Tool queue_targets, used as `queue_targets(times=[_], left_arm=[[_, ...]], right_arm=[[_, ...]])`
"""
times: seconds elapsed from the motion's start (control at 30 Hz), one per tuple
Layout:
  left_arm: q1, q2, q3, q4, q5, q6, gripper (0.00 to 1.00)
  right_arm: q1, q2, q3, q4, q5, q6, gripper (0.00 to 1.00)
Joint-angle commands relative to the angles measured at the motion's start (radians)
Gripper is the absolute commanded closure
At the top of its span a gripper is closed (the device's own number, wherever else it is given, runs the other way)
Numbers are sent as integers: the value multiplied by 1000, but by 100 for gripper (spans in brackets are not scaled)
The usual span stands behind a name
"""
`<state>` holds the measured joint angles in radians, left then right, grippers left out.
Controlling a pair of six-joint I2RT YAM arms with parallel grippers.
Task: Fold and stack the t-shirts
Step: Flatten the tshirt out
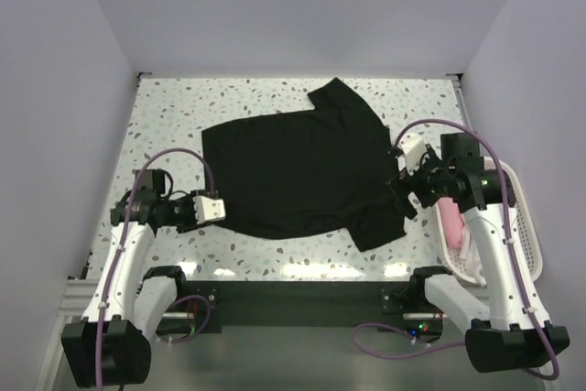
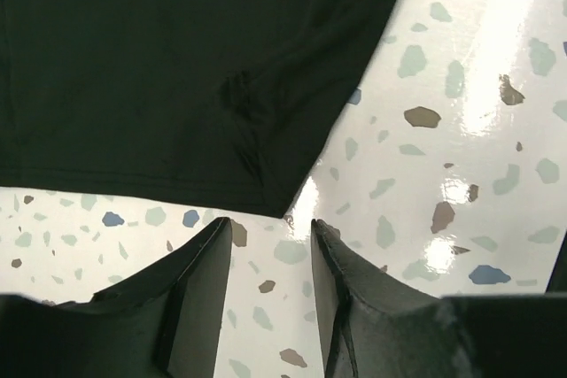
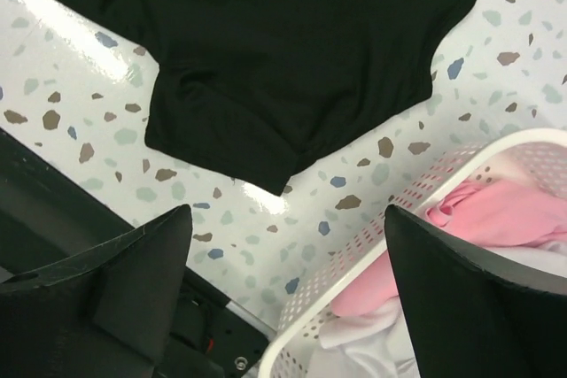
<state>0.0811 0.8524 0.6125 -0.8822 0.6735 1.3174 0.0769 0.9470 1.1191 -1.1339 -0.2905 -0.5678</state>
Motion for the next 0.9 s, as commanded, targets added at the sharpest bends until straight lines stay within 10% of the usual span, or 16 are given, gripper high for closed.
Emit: queue_targets(times=[0.0, 0.63, 0.87], left_arm=[[9, -46, 3, -112, 3, 108, 54], [-181, 637, 345, 337, -247, -750, 48], [-195, 888, 501, 361, -411, -848, 64]], right_arm=[[-5, 9, 87, -60, -47, -129, 6], [138, 728, 185, 141, 183, 94, 46], [175, 929, 258, 160, 235, 147, 50]])
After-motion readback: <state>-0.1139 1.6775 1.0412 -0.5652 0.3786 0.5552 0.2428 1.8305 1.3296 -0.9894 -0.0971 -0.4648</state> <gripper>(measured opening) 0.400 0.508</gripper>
